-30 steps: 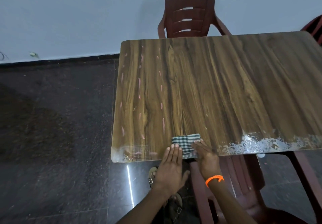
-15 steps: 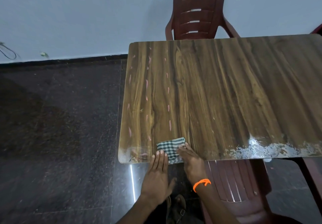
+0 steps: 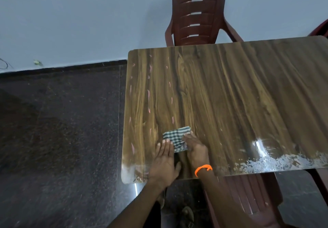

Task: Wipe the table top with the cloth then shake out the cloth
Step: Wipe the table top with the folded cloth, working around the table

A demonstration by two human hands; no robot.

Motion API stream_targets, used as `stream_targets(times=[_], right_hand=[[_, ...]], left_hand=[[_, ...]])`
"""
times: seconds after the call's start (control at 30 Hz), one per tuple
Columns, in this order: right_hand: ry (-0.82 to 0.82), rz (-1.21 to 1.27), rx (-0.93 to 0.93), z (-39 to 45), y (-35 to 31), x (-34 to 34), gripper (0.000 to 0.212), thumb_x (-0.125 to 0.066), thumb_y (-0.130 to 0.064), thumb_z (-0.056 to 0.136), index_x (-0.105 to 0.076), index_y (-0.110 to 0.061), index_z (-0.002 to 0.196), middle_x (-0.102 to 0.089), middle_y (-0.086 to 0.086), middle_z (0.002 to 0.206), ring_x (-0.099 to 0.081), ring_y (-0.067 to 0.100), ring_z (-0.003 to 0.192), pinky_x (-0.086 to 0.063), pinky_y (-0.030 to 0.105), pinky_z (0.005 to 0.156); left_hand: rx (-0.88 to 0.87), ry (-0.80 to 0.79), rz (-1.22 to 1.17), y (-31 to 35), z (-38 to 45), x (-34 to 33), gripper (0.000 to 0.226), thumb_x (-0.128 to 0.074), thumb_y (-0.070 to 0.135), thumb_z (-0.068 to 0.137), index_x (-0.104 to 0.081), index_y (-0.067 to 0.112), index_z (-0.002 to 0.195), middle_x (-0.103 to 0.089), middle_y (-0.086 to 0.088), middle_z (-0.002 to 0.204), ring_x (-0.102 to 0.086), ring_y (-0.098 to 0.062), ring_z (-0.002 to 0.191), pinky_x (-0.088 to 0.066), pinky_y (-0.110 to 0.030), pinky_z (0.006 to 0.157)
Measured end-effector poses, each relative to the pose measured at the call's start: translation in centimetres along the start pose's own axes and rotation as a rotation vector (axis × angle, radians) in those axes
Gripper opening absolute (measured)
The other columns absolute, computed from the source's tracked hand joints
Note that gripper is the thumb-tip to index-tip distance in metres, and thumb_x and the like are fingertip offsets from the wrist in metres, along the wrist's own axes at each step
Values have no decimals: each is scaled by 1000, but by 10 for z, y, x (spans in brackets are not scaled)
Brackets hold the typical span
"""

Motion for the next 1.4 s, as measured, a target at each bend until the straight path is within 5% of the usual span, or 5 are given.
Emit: stream_targets(times=[0.37, 0.73, 1.07, 1.3, 1.4], right_hand=[[-45, -95, -25, -42, 13, 30, 57, -64, 12, 68, -69, -25, 112, -60, -14, 123, -49, 10, 126, -36, 13, 103], [56, 16, -123, 78, 21, 7, 46, -63, 14, 74, -71, -14, 109, -65, 1, 120, -51, 16, 125, -41, 29, 104], [-54, -106, -38, 38, -6, -2, 47, -61, 7, 79, -68, -23, 115, -61, -6, 128, -42, 6, 132, -41, 27, 104], [63, -166, -191, 60, 12, 33, 57, -62, 9, 76, -63, -24, 123, -56, -6, 134, -43, 8, 131, -45, 29, 100], [36, -196, -179, 98, 11, 28, 63, -61, 10, 71, -61, -22, 126, -54, -4, 137, -42, 11, 132, -45, 31, 101]], left_hand=[[-110, -136, -22, 27, -31, -8, 92, -56, 52, 77, -43, -5, 148, -39, -23, 157, -29, -35, 150, -18, -48, 118], [-64, -57, 9, -7, 75, 41, 83, -28, 50, 90, -31, -2, 155, -29, -21, 162, -18, -31, 154, -2, -46, 125], [-40, -114, 42, -19, 44, 31, 85, -46, 52, 86, -44, -8, 146, -44, -30, 151, -34, -38, 147, -12, -49, 120], [-48, -77, -50, 21, 96, 43, 86, -28, 53, 95, -12, -2, 159, -10, -25, 165, -4, -34, 156, -3, -49, 124], [-42, -40, 9, 11, 130, 51, 83, -23, 54, 97, -17, -3, 158, -13, -27, 164, -7, -34, 155, 0, -49, 124]])
Point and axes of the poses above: each hand's wrist, its own z-axis towards the middle knuckle, its own x-axis out of the back of the hand, y = z × x, the point moved 5 cm from there along z, towards the middle knuckle
